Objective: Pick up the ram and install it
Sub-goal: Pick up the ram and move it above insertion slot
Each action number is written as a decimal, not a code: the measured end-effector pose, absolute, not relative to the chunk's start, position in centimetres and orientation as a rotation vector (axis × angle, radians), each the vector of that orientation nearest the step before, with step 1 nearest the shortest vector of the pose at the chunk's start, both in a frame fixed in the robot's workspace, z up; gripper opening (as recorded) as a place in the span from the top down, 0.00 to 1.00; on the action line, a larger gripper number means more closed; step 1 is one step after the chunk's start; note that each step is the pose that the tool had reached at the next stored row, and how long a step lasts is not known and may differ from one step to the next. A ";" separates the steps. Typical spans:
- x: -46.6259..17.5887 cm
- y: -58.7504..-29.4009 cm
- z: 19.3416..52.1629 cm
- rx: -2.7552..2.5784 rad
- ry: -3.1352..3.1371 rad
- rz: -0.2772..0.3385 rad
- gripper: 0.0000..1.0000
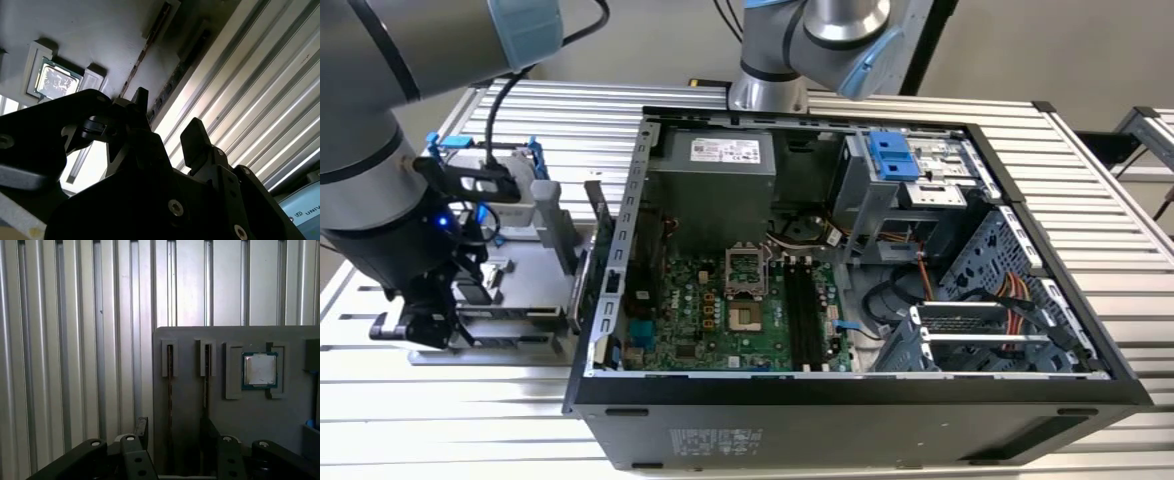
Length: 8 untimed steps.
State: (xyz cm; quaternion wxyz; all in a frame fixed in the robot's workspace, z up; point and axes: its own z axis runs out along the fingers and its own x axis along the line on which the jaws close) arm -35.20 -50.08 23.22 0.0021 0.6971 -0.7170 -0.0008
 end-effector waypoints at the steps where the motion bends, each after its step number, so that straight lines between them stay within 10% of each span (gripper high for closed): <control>1: -35.2 -50.1 23.2 2.187 -2.250 -0.002 0.00; 8: -35.2 -50.1 23.0 2.187 -2.250 -0.002 0.00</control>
